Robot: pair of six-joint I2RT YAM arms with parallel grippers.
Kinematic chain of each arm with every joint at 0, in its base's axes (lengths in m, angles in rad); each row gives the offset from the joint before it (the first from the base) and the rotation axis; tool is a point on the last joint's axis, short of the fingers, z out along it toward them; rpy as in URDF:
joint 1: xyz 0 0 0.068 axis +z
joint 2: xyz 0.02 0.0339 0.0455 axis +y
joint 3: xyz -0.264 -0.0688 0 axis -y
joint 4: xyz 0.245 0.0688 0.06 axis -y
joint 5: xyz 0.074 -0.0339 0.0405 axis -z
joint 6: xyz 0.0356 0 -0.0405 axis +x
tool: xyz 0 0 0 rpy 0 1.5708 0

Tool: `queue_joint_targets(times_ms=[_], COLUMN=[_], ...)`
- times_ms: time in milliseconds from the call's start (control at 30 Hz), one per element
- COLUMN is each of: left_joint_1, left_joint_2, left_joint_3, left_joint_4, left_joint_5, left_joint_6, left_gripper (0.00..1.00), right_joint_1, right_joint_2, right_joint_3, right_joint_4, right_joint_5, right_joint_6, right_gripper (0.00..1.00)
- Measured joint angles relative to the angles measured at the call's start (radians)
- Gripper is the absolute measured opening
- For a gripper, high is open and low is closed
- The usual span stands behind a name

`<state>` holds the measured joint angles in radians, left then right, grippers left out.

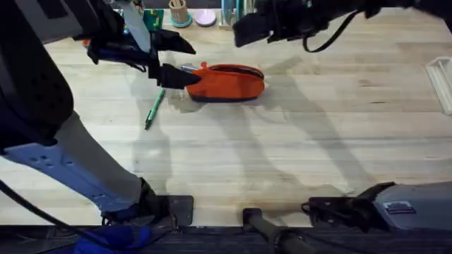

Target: Unzip the bag, pick up the pens from the table one at a time and place them inside, then zip the bag closed.

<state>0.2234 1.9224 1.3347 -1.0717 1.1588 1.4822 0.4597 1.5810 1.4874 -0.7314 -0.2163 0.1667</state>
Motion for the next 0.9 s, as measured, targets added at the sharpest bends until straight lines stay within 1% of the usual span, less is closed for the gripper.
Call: queue_joint_targets(times_ms=[33,100,133,200,233,433,533,733,800,900], left_joint_1=[0.000,0.000,0.000,0.000,-0.001,-0.011,-0.015,-0.019,-0.027,-0.054], left_joint_2=[-0.004,-0.023,-0.038,-0.070,-0.088,-0.224,-0.294,-0.444,-0.494,-0.558], left_joint_3=[0.014,0.035,0.044,0.063,0.073,0.095,0.095,0.095,0.095,0.096], left_joint_4=[-0.018,-0.038,-0.040,-0.040,-0.040,-0.044,-0.063,-0.138,-0.169,-0.225], left_joint_5=[-0.007,-0.029,-0.044,-0.077,-0.097,-0.261,-0.318,-0.403,-0.440,-0.487], left_joint_6=[-0.006,-0.034,-0.061,-0.124,-0.165,-0.433,-0.537,-0.650,-0.686,-0.737], left_gripper=[0.995,0.997,0.996,0.996,0.996,0.995,0.995,0.996,0.996,0.996], right_joint_1=[-0.006,-0.016,-0.019,-0.023,-0.025,-0.025,-0.025,-0.025,-0.025,-0.025], right_joint_2=[0.000,0.000,0.000,0.000,0.000,0.000,0.000,0.000,0.000,0.000], right_joint_3=[0.011,0.029,0.037,0.042,0.042,0.042,0.042,0.043,0.043,0.043], right_joint_4=[-0.014,-0.039,-0.049,-0.058,-0.060,-0.063,-0.063,-0.082,-0.101,-0.129], right_joint_5=[0.002,0.005,0.006,0.007,0.008,0.007,0.007,0.006,-0.005,-0.033], right_joint_6=[-0.013,-0.028,-0.037,-0.053,-0.065,-0.152,-0.201,-0.299,-0.340,-0.416], right_gripper=[0.729,0.465,0.317,0.072,0.042,0.029,0.029,0.029,0.027,0.028])
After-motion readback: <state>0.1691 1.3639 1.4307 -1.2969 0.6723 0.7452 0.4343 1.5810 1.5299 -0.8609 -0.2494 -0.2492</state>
